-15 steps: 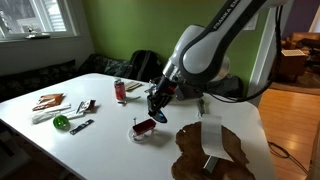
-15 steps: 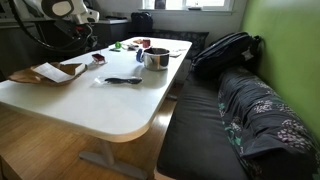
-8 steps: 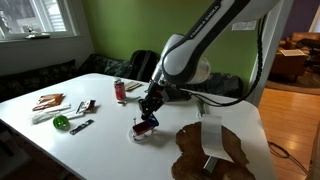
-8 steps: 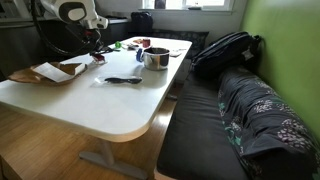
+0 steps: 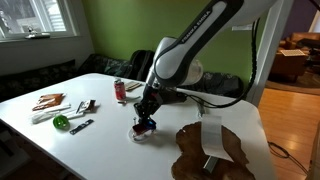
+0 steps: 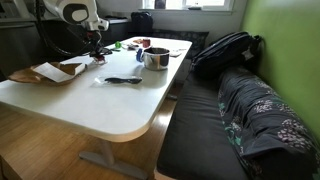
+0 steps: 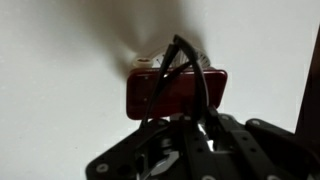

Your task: Put the glasses on the bowl

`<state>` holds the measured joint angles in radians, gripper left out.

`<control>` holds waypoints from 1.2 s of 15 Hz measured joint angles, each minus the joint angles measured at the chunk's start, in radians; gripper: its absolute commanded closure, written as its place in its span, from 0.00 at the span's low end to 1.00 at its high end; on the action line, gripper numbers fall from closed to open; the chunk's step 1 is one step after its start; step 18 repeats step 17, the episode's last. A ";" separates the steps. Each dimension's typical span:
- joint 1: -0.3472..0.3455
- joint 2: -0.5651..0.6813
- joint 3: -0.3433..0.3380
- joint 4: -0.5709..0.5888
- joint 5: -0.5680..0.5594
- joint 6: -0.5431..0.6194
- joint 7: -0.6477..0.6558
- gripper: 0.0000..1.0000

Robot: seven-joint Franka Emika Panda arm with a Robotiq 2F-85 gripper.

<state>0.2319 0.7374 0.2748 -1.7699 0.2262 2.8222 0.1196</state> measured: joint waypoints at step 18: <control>-0.070 -0.097 0.201 -0.031 0.076 0.134 -0.157 0.00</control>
